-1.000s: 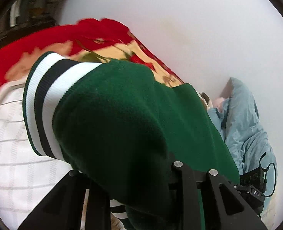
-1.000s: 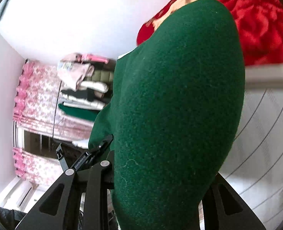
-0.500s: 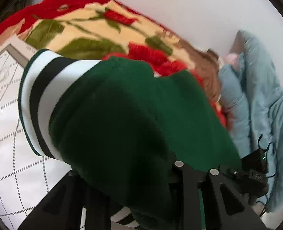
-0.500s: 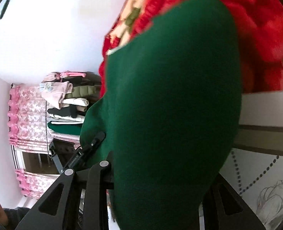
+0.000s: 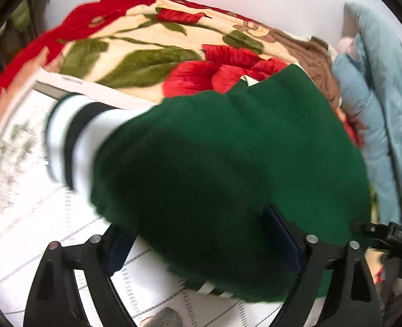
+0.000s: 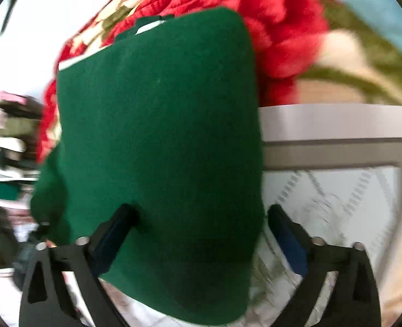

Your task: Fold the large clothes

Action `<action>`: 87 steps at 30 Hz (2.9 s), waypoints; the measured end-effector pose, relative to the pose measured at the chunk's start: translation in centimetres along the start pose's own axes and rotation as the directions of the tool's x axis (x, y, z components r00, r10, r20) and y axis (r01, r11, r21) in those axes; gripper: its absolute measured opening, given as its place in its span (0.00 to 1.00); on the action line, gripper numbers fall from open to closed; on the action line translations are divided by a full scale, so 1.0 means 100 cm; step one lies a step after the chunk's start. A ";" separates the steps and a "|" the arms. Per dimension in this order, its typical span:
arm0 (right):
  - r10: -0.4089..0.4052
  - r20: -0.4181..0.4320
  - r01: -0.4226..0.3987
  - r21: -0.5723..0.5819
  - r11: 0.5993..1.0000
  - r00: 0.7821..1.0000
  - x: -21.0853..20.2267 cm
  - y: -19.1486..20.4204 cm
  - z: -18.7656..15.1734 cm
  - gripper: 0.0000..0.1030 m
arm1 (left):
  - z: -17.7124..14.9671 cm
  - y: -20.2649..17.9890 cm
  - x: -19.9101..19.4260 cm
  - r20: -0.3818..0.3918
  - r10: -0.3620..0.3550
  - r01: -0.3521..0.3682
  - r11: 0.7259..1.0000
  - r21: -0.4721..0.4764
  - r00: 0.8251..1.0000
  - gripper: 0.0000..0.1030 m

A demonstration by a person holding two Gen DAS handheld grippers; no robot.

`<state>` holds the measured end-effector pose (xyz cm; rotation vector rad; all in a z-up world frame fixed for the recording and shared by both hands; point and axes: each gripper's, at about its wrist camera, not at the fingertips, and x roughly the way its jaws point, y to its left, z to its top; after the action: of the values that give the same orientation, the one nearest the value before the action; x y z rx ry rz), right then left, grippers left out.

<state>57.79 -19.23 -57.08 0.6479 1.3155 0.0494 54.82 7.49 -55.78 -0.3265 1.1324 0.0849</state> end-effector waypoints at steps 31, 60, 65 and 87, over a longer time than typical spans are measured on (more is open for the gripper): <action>-0.474 0.482 0.500 0.084 0.862 0.737 -0.385 0.238 -0.350 1.00 | -0.081 -0.003 -0.433 0.190 0.048 -0.098 0.960 0.262 0.981 0.96; -0.348 0.615 0.474 -0.049 0.879 0.708 -0.640 0.310 -0.538 1.00 | -0.150 -0.024 -0.651 0.262 -0.017 -0.057 0.961 0.272 0.965 0.98; -0.351 0.630 0.483 -0.045 0.874 0.693 -0.654 0.307 -0.542 1.00 | -0.153 -0.028 -0.660 0.281 -0.011 -0.066 0.962 0.265 0.960 0.98; -0.350 0.646 0.494 -0.048 0.868 0.679 -0.668 0.304 -0.546 1.00 | -0.163 -0.031 -0.672 0.298 -0.015 -0.068 0.962 0.266 0.955 0.98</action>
<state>-0.42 2.42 10.06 0.1141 0.7618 -0.3762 12.57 6.24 -0.92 -0.0474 0.8351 0.0003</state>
